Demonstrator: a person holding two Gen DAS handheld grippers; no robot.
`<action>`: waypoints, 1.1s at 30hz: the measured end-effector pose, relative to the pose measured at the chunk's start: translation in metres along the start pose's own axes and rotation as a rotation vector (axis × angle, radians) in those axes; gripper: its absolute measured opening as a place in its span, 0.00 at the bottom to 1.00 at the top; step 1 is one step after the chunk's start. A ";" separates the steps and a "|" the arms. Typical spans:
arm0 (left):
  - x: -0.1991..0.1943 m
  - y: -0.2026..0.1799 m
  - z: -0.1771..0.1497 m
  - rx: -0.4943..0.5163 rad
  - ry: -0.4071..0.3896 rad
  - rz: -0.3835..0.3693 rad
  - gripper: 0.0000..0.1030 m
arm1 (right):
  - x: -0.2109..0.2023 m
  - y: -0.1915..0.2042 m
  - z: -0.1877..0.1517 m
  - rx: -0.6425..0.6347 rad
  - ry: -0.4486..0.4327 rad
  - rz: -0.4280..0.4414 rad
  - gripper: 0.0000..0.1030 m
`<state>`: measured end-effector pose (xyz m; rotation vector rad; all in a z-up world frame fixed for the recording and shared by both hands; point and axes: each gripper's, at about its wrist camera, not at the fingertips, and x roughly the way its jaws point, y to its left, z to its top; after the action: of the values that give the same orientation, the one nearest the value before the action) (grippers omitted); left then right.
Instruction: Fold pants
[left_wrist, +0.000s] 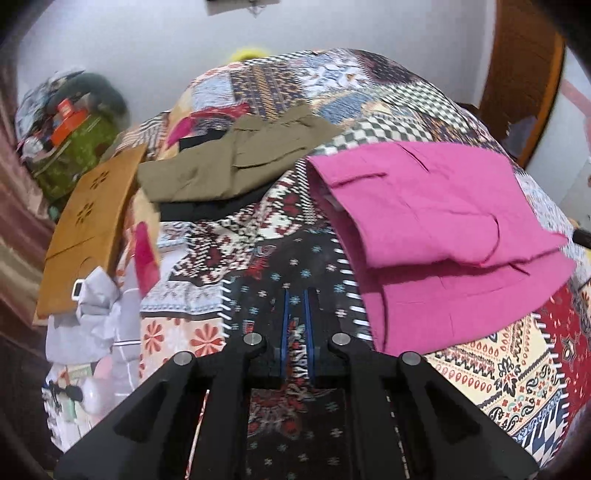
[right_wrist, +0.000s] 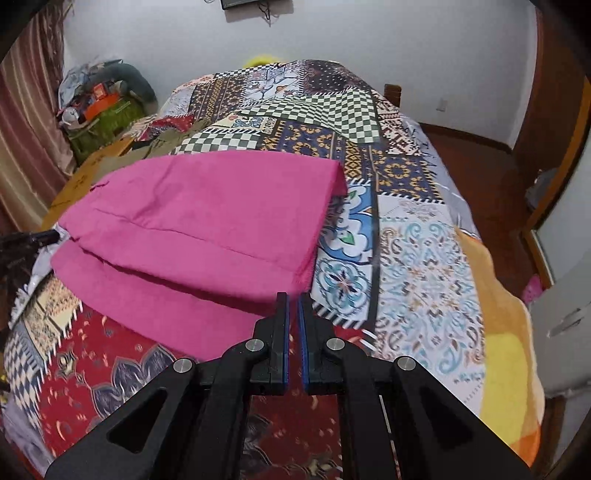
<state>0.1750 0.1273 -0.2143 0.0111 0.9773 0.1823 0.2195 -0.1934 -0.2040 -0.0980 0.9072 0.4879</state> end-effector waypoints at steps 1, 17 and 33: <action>-0.004 0.002 0.002 -0.005 -0.009 -0.001 0.12 | -0.003 0.000 -0.001 -0.005 -0.002 -0.008 0.05; -0.037 -0.063 0.027 0.217 -0.123 -0.023 0.85 | -0.036 0.047 0.029 -0.081 -0.132 0.094 0.65; 0.012 -0.105 0.039 0.345 -0.062 -0.025 0.85 | 0.026 0.081 0.027 -0.149 0.017 0.213 0.66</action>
<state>0.2296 0.0284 -0.2124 0.3184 0.9367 -0.0116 0.2160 -0.1041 -0.1977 -0.1421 0.9019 0.7536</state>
